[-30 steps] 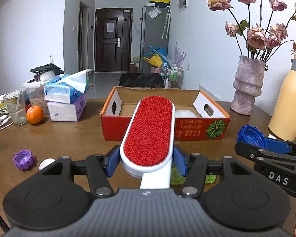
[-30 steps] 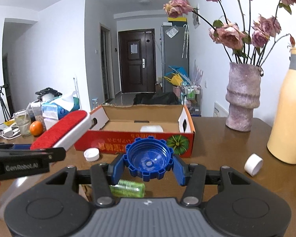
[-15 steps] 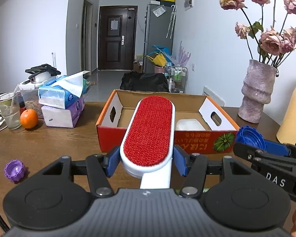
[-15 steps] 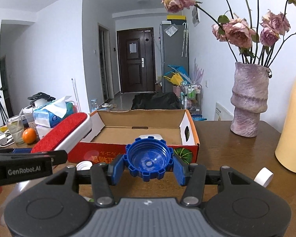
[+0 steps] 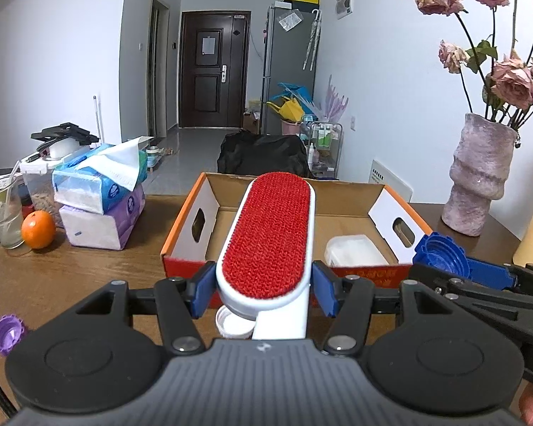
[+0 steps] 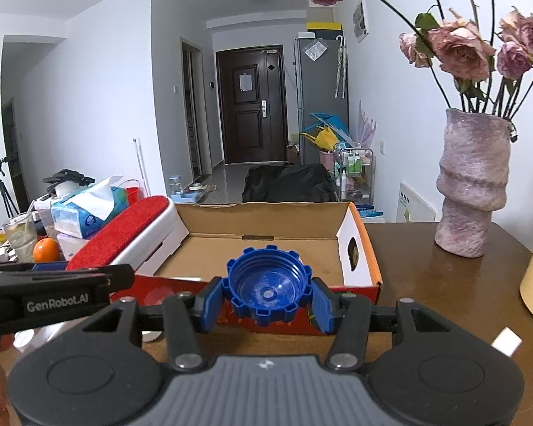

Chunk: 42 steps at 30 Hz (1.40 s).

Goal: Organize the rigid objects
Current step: 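Carry the lint brush and blue cap over the cardboard box with both tools, then lower the lint brush and blue cap into the box and open both tools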

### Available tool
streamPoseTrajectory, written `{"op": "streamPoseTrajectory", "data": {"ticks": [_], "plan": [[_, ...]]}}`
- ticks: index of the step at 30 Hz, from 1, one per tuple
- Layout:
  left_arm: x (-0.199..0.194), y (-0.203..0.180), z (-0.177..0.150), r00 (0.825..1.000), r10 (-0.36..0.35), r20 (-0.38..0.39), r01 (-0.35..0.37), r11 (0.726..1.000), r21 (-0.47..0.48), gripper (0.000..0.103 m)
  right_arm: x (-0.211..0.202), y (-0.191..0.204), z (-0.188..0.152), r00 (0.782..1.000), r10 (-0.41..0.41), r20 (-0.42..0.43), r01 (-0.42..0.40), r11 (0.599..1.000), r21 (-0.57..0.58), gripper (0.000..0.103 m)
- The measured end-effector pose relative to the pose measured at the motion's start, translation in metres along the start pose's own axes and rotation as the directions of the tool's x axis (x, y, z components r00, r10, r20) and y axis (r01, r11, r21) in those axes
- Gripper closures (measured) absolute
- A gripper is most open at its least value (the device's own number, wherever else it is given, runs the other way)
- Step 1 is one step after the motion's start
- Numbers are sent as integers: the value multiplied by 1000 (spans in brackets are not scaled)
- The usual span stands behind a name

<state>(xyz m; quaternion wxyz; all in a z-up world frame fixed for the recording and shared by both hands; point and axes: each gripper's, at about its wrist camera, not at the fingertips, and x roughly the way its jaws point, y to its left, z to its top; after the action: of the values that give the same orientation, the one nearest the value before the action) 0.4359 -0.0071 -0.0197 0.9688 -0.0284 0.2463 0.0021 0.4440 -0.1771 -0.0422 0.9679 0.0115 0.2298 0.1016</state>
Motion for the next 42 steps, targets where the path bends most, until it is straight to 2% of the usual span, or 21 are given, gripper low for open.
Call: {"op": "streamPoseTrajectory", "data": {"ticks": [27,42], "plan": [[79,-2,46,1000,24,14,-24,1000,-1,45,85,-11,34,1000,0,-4,0,1000,16,52],[122,4,54,998,46,-50,-45,999,15,45,131,-23,49,999,-30,-31,31,999,40,52]]}}
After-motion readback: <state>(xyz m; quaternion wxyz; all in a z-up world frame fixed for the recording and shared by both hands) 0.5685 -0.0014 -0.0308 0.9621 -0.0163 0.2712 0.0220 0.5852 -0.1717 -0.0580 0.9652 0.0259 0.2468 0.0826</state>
